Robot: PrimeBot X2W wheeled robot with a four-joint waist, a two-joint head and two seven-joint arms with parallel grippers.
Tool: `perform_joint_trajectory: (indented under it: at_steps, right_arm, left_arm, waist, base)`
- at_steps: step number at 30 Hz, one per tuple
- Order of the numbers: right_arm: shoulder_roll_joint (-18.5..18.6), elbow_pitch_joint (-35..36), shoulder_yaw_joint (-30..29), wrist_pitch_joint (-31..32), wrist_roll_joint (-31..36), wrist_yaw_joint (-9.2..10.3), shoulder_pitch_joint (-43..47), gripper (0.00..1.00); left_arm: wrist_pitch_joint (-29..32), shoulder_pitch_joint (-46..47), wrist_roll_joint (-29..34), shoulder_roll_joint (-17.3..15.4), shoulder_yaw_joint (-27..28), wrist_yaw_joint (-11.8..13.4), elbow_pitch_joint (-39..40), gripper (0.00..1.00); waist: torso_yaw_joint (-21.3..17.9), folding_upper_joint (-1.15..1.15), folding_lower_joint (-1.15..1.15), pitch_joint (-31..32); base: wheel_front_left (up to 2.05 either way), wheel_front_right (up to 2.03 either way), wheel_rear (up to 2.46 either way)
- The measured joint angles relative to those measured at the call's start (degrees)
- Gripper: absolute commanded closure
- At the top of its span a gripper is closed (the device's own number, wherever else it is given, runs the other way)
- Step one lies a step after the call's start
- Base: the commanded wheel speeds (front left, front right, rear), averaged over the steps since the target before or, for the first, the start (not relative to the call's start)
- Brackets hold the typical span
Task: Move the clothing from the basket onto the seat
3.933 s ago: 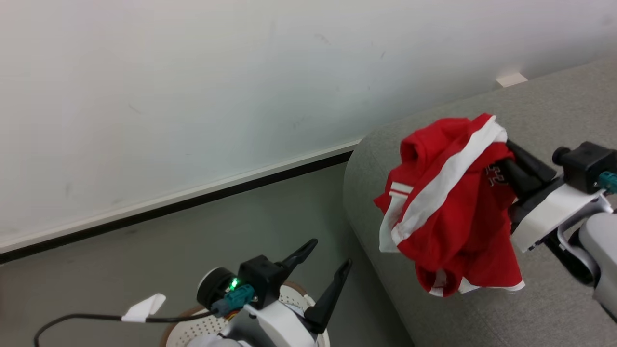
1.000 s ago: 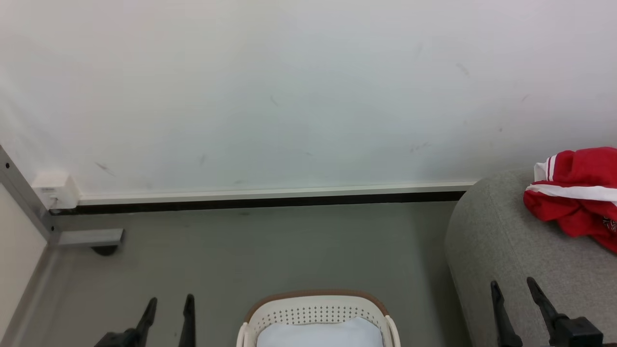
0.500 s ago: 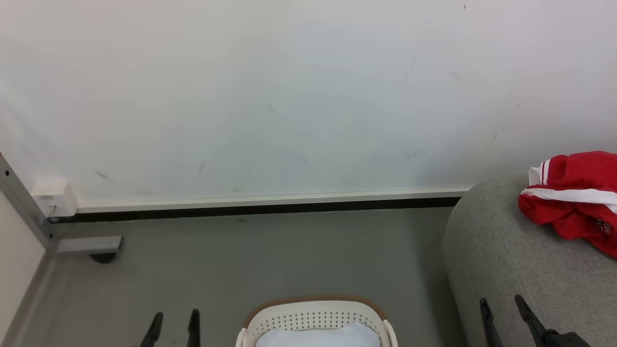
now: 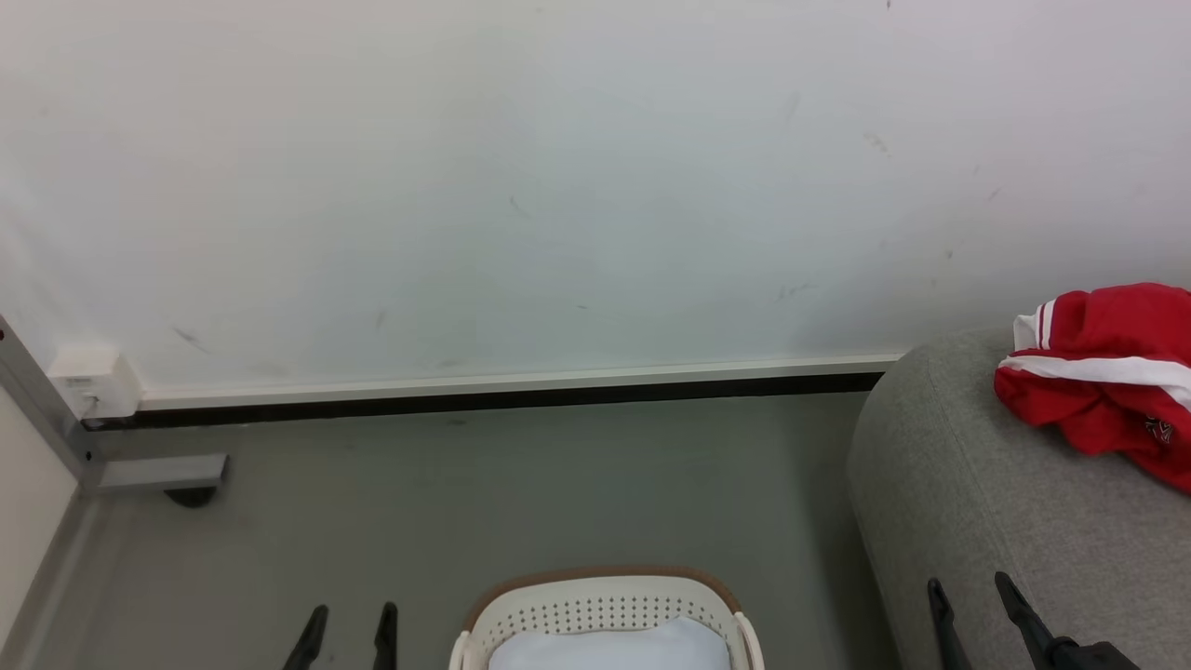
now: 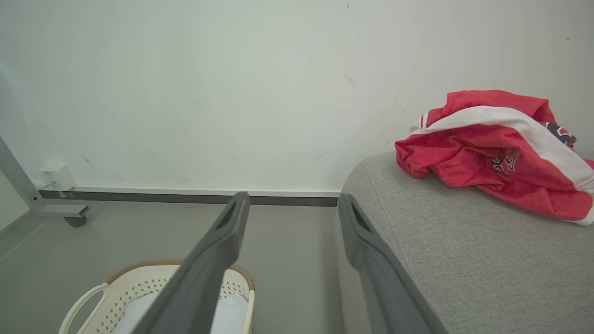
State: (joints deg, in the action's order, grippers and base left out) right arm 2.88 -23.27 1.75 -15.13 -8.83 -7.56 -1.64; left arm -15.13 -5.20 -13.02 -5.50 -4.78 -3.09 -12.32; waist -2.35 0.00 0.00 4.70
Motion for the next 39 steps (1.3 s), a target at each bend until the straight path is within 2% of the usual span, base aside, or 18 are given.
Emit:
perform_joint_trajectory:
  at_steps: [14, 35, 36, 39]
  right_arm:
    - [0.0, -0.5, 0.2, 0.0, -0.2, 0.00, -0.5, 0.00]
    - [0.0, -0.6, 0.3, 0.0, -0.2, 0.00, -1.0, 0.00]
    - [0.0, -0.6, 0.3, 0.0, -0.3, 0.00, -1.0, 1.00]
    - [-0.1, -1.6, 0.3, 0.0, -0.3, 0.00, -0.1, 1.00]
  left_arm:
    - [0.0, 0.5, 1.7, 1.3, 1.4, -2.4, -0.6, 0.00]
    - [0.0, 0.8, 3.1, 2.3, 2.6, -3.4, -1.8, 0.00]
    - [0.0, 0.9, 3.1, 2.3, 2.6, -3.5, -1.9, 1.00]
    - [0.0, 0.2, 3.0, 2.6, 2.4, -3.5, -3.0, 1.00]
  waist:
    - [-0.8, 0.00, 0.00, -0.4]
    - [-0.1, 0.00, 0.00, -0.6]
    - [-0.1, 0.00, 0.00, -0.6]
    - [-0.1, 0.00, 0.00, -0.6]
  base:
    - [0.00, 0.00, 0.00]
    - [0.00, 0.00, 0.00]
    - [0.00, 0.00, 0.00]
    - [0.00, 0.00, 0.00]
